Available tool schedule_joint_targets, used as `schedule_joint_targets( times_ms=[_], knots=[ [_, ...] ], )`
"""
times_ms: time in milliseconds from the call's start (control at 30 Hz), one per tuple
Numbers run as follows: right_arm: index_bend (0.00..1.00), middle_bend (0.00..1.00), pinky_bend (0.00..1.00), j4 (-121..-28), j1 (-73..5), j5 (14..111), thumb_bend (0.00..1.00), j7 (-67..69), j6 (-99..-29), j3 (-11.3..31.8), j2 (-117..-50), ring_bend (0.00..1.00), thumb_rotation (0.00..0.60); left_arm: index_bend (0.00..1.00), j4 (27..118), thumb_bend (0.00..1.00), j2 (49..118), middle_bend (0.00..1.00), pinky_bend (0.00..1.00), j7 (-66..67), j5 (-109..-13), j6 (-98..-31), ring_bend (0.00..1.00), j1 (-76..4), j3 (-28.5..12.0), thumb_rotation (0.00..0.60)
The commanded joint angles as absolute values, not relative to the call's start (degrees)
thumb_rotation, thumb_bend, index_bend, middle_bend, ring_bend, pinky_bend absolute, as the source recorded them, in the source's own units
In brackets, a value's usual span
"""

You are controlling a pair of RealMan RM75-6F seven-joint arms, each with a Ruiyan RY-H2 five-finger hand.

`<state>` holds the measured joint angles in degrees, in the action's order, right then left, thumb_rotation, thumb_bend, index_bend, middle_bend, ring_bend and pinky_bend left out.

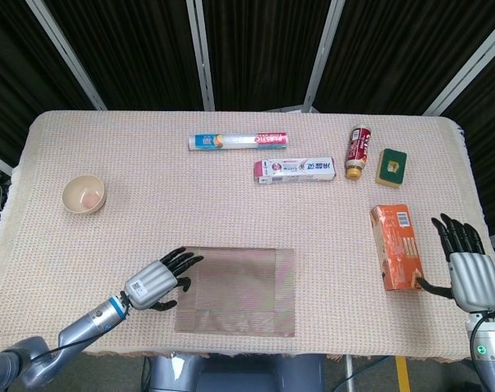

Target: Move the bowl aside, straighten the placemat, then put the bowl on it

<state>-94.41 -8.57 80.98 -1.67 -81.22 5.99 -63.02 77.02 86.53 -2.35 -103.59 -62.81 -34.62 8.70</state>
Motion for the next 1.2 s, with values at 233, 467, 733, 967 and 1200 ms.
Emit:
schedule_joint_targets(
  times_ms=[233,467,733,967,1200],
  knots=[
    [0.0,0.0,0.0,-94.44,-8.35,80.88,0.0,-1.48,-81.25,6.04,-62.82,0.0,0.6,0.47,72.52,0.26,89.05,0.0,0.0,-1.5,-110.17,-66.77,0.0,-34.35,12.82,0.6],
    [0.0,0.0,0.0,-94.38,-8.4,81.02,0.0,-1.61,-81.14,6.07,-62.8,0.0,0.6,0.47,70.19,0.26,89.59,0.0,0.0,-1.89,-112.06,-69.24,0.0,-32.95,15.24,0.6],
    [0.0,0.0,0.0,-94.11,-8.41,80.88,0.0,-1.59,-80.97,6.17,-62.87,0.0,0.6,0.47,67.58,0.26,89.54,0.0,0.0,-2.77,-111.92,-71.64,0.0,-30.93,16.46,0.6],
    [0.0,0.0,0.0,-94.46,-8.44,81.34,0.0,-1.74,-81.16,6.17,-62.83,0.0,0.6,0.47,67.42,0.27,90.88,0.0,0.0,-3.23,-112.08,-71.07,0.0,-31.38,16.24,0.6],
    [0.0,0.0,0.0,-94.46,-8.26,81.44,0.0,-1.51,-81.47,6.24,-62.64,0.0,0.6,0.47,67.91,0.28,92.32,0.0,0.0,-1.66,-111.45,-68.5,0.0,-32.09,15.77,0.6]
  ],
)
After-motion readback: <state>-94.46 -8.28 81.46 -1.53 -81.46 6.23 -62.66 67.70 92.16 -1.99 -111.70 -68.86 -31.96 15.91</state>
